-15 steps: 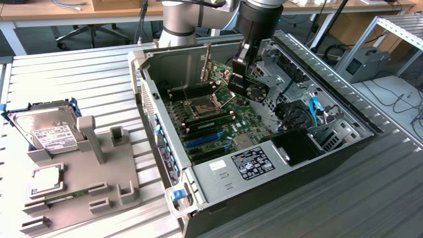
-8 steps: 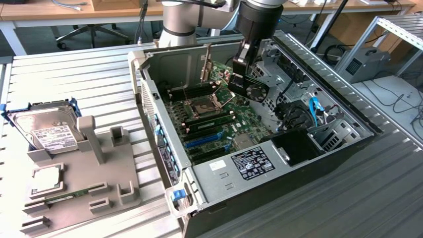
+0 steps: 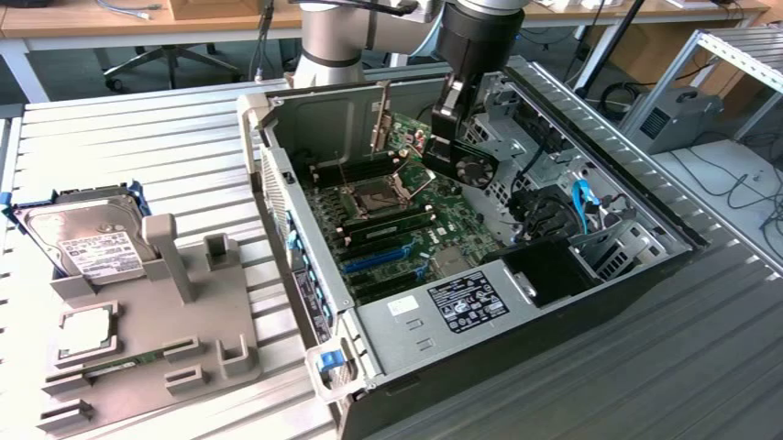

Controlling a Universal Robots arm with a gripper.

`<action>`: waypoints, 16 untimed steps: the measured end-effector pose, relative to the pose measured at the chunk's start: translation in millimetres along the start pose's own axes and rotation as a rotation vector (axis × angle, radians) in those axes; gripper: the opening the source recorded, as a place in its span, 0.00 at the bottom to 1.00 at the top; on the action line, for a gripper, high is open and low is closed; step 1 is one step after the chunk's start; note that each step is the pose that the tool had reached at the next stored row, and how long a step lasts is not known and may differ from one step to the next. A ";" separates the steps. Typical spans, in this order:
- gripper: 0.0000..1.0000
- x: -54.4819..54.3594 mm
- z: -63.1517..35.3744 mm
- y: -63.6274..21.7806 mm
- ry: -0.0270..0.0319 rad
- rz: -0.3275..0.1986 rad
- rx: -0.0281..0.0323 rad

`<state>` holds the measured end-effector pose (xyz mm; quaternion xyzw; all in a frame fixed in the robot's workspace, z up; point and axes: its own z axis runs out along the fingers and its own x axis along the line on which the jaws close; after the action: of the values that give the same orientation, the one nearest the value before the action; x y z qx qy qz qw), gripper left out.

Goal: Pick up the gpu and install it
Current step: 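Insert the gpu into the slot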

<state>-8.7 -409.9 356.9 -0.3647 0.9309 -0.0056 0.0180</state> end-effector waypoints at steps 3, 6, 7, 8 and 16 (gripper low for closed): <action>0.26 0.0 0.0 0.0 -0.0001 -0.004 -0.0001; 0.26 0.0 0.0 0.0 -0.0002 -0.009 -0.0003; 0.26 0.0 0.0 0.0 -0.0003 -0.012 -0.0003; 0.26 0.0 0.0 0.0 -0.0003 -0.014 -0.0004; 0.26 0.0 0.0 0.0 -0.0006 -0.026 -0.0008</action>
<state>-8.7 -409.9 356.9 -0.3766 0.9262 -0.0054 0.0180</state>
